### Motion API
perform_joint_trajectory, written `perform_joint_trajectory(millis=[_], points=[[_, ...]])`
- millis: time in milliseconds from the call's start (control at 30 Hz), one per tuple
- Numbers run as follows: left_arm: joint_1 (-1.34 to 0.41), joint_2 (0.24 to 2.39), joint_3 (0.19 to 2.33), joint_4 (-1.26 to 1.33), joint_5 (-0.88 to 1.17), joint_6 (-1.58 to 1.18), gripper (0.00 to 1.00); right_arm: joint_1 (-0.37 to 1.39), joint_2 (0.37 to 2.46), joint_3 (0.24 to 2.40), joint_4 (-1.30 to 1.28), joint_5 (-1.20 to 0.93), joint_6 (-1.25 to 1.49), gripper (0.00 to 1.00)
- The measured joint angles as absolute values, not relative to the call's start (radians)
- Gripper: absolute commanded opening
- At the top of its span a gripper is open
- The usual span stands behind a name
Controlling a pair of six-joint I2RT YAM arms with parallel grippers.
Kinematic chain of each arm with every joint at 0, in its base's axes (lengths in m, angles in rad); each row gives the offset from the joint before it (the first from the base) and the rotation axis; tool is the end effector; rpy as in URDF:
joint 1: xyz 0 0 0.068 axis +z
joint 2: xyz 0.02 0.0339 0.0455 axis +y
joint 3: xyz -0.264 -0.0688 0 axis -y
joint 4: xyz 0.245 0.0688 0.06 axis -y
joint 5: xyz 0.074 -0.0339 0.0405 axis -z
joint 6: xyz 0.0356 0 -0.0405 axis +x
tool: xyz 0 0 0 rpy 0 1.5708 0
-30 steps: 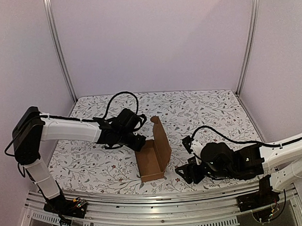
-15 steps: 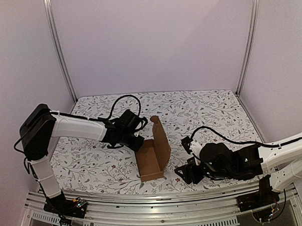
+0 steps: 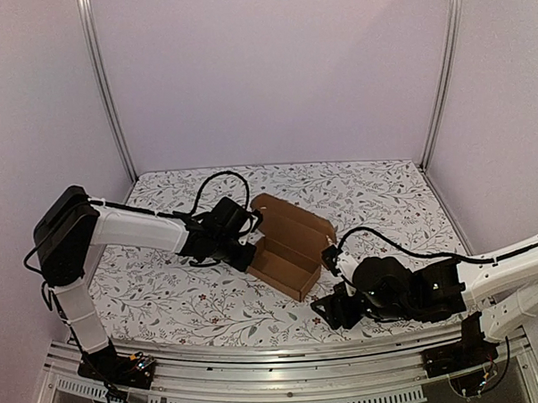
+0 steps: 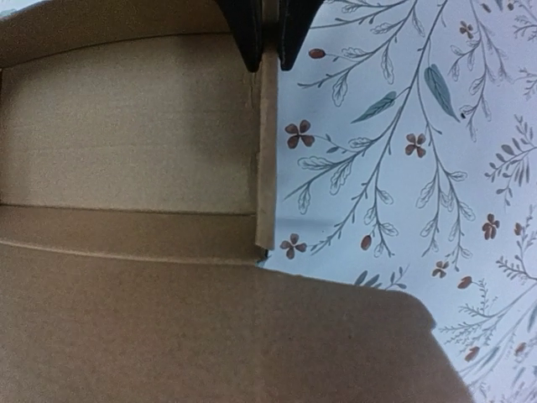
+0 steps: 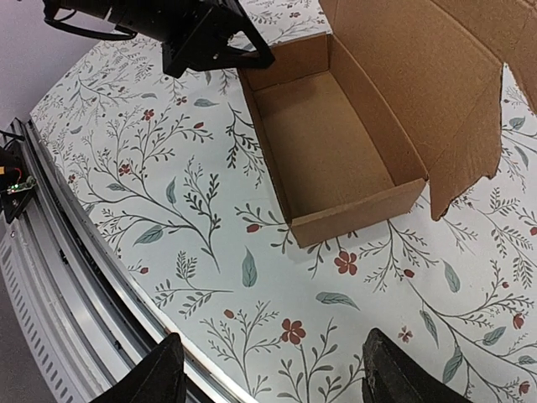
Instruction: Fold the paper box
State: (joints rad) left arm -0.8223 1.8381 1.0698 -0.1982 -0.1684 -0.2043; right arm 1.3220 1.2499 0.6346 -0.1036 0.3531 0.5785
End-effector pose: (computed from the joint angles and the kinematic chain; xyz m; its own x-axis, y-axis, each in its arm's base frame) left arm 0.2559 -0.2667 0.1512 -0.6818 0.4401 -0.5843 0.5302 0.8476 0.0198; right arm 0.0740 0.2415 0.2009 -0.5980 -0.2702 -0.7546 -0.6191 0.7536 0.2208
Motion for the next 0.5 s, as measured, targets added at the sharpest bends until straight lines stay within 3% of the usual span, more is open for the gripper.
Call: perform_joint_trajectory(millis=[500], points=[[-0.981,1.791,1.021,-0.269,-0.337,-0.600,0.00,1.293,1.230,0.727,-0.249,0.541,0.570,0.77]])
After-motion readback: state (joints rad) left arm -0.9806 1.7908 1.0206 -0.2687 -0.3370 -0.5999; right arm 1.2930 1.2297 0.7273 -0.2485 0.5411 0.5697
